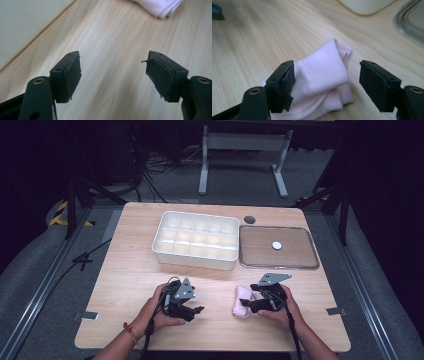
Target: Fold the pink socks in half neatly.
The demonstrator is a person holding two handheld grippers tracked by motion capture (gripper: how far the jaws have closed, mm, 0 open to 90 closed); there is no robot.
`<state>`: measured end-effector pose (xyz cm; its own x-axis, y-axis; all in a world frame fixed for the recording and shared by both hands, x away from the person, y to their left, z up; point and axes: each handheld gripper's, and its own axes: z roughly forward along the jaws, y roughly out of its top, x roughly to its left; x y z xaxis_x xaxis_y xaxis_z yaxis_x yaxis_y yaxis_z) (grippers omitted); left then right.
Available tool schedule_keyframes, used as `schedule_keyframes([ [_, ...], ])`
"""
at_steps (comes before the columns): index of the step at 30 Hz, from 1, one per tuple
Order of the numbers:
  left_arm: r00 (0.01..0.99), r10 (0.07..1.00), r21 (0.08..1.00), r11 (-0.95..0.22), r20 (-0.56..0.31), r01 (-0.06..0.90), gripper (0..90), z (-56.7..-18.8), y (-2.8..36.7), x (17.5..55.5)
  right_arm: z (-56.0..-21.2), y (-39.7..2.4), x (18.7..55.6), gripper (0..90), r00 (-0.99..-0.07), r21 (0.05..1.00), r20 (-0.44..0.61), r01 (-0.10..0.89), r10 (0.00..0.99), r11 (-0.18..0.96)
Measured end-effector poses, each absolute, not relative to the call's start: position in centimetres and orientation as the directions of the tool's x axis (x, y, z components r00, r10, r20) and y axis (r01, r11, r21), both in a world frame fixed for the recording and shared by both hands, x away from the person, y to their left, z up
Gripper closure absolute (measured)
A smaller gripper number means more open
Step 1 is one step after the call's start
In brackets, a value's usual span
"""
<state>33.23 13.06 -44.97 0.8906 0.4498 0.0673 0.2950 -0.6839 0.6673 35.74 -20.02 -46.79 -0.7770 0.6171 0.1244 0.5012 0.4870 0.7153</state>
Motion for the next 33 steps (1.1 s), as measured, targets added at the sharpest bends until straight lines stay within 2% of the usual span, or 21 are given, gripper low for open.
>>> schedule_keyframes([
  [3,0.882,0.467,0.659,-0.683,0.062,0.316,27.2,-45.3,14.3,33.2,-47.1,-20.2,36.1,29.7,-0.774,0.704,0.165,0.526,0.611,0.477],
  [5,0.872,0.487,0.657,-0.673,0.049,0.339,26.7,-45.7,15.2,33.2,-47.4,-20.2,36.3,33.0,-0.780,0.689,0.208,0.545,0.590,0.478],
  [13,0.863,0.504,0.632,-0.681,0.038,0.369,25.0,-46.8,16.9,33.5,-47.3,-20.1,36.5,53.8,-0.805,0.677,0.262,0.547,0.533,0.492],
  [20,0.861,0.507,0.627,-0.683,0.036,0.375,22.3,-47.3,16.5,33.6,-46.7,-19.9,36.0,67.4,-0.836,0.699,0.207,0.489,0.508,0.521],
  [26,0.839,0.544,0.634,-0.645,-0.011,0.426,18.2,-47.6,16.4,33.8,-46.1,-19.8,35.3,70.5,-0.863,0.726,0.137,0.422,0.487,0.543],
  [33,0.841,0.541,0.674,-0.617,-0.011,0.406,14.5,-48.1,16.6,33.9,-45.6,-19.9,34.9,70.9,-0.869,0.744,0.100,0.389,0.485,0.544],
])
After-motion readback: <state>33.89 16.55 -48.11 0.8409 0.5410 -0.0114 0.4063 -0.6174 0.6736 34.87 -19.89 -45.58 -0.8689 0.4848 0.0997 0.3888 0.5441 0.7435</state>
